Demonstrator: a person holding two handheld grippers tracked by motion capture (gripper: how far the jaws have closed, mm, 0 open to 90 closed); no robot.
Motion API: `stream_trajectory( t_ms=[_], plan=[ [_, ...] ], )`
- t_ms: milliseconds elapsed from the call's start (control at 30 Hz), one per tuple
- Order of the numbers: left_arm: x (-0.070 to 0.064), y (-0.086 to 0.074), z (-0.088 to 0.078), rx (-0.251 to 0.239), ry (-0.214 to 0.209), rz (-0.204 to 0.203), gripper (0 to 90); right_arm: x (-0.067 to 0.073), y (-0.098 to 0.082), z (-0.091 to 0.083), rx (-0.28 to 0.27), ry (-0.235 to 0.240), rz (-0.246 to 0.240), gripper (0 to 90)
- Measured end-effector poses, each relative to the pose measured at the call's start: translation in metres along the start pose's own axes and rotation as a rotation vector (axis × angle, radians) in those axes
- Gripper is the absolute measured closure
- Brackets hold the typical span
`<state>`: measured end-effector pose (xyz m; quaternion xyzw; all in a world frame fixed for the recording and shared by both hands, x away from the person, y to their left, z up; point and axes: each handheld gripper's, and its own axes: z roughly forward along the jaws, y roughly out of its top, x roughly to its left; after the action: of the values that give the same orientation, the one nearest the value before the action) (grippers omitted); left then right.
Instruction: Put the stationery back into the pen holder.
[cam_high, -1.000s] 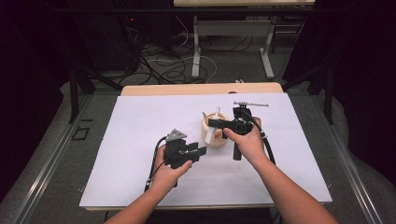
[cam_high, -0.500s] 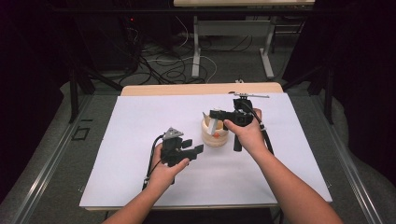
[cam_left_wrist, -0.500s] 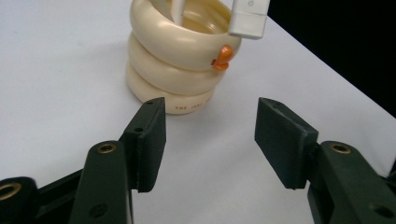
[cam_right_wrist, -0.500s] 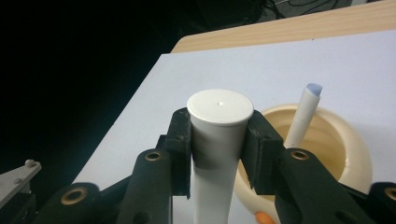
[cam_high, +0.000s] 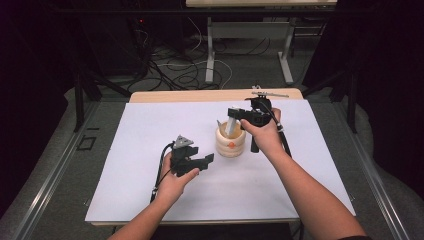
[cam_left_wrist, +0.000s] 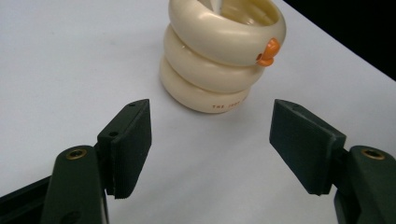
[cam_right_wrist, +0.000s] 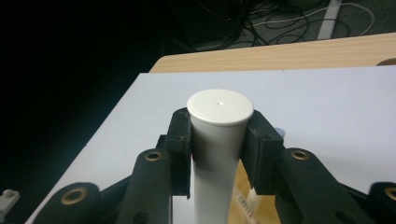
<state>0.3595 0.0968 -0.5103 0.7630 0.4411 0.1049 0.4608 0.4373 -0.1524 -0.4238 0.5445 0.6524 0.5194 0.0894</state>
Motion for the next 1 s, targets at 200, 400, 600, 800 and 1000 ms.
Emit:
stream_trajectory(
  t_ms=[200, 400, 600, 800, 1000],
  plan=[
    [0.004, 0.0, 0.001, -0.012, 0.04, 0.055, 26.7, -0.007, 0.0, 0.008, 0.011, -0.045, -0.022, 66.8],
    [0.007, 0.001, -0.001, -0.028, 0.06, 0.065, 24.7, -0.008, -0.003, 0.015, 0.023, -0.075, -0.07, 66.8],
    [0.01, 0.001, -0.001, -0.028, 0.064, 0.065, 24.2, -0.006, -0.008, 0.02, 0.05, -0.094, -0.127, 66.8],
    [0.012, 0.001, -0.002, -0.036, 0.073, 0.069, 21.5, -0.007, -0.017, 0.025, 0.063, -0.111, -0.16, 66.8],
    [0.015, 0.0, -0.001, -0.043, 0.07, 0.053, 17.9, -0.005, -0.021, 0.027, 0.079, -0.123, -0.184, 66.8]
  ],
)
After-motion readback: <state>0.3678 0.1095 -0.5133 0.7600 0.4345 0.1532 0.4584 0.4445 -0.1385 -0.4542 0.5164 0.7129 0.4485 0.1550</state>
